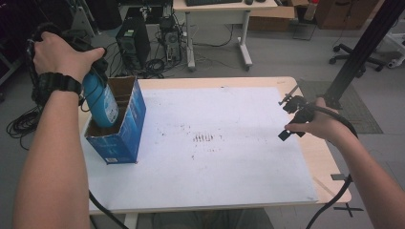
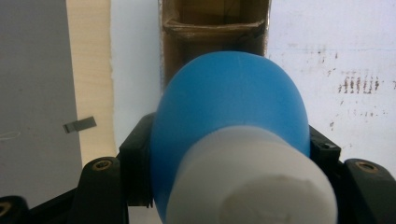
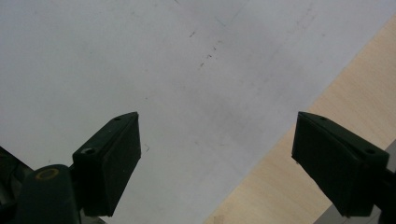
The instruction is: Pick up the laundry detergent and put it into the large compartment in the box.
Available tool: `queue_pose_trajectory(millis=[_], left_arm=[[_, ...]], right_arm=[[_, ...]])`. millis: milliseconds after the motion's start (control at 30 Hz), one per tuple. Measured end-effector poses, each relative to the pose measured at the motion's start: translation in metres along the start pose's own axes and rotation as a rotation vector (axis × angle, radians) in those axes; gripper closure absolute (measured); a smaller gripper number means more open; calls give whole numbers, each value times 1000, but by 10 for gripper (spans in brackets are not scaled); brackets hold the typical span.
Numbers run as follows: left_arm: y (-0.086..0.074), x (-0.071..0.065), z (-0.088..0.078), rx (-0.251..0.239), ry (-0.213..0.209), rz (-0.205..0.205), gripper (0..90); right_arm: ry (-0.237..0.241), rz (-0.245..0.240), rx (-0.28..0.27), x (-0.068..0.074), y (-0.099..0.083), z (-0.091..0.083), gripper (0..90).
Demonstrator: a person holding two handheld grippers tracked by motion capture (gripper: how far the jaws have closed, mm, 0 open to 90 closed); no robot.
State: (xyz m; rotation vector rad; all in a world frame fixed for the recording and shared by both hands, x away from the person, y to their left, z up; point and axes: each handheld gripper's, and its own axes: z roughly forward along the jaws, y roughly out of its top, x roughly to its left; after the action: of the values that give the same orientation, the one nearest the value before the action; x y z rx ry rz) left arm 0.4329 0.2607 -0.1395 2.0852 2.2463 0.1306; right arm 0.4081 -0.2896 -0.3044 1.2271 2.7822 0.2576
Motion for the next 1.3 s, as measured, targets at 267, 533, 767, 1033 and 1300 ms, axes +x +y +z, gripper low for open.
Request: queue_pose_trajectory(millis=[267,533,767,1033,1300], left_arm=[[0,-1,10,9,4,6,371],[1,-3,18,18,-4,12,371],[3,-5,27,28,-8,16,371],[3,-4,34,37,-11,20,371],[3,-3,42,40,-15,19,371]], right_arm=[[3,2,-1,0,-1,0,157],[1,5,-2,0,-1,0,157],[1,7,2,-1,-3,1,157],[0,9,5,-1,-4,2,156],[-1,3,7,-1,-3,2,157]])
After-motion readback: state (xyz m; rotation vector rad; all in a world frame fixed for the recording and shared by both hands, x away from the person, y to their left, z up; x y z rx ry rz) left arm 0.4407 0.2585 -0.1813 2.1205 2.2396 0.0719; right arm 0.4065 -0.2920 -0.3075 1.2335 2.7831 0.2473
